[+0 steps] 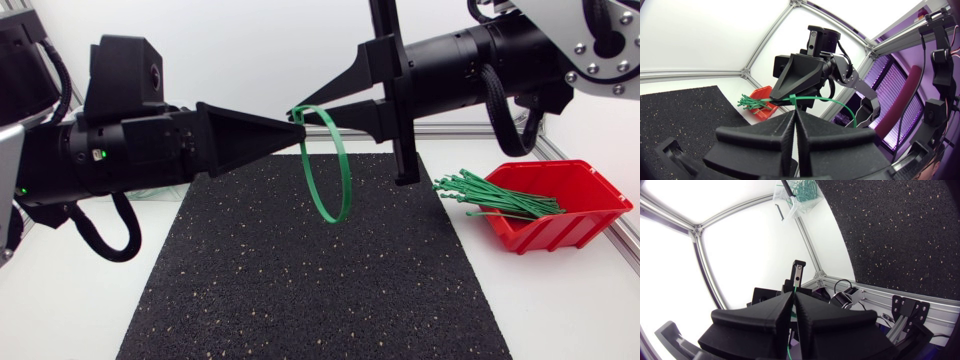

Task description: Take a green cable tie from the red box, thread the tail through the head to close it, then place it in the transparent bin on the left.

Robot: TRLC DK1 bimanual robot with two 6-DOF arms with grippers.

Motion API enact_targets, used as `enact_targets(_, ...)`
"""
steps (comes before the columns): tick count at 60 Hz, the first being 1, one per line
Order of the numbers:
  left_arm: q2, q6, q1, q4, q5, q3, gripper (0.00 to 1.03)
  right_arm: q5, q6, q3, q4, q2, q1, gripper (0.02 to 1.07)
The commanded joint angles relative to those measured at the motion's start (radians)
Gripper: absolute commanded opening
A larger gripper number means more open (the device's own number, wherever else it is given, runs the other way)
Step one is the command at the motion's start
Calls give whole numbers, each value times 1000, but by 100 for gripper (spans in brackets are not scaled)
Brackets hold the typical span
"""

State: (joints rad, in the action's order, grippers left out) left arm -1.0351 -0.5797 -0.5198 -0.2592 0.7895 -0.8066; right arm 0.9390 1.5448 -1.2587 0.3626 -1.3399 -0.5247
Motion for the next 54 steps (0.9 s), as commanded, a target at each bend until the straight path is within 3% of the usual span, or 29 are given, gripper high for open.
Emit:
enact_targets(1,1,-22,0,-12,16,-19,3,-2,26,-22,-8,-22,-11,8)
enact_targets(46,26,-23,7,-12,33,-16,3,-43,-11,-5,-14,-88,-20,8)
enact_targets(54,21,-2,7,-3,-1,-22,3,-55,-11,-5,-42,-54,-18,8)
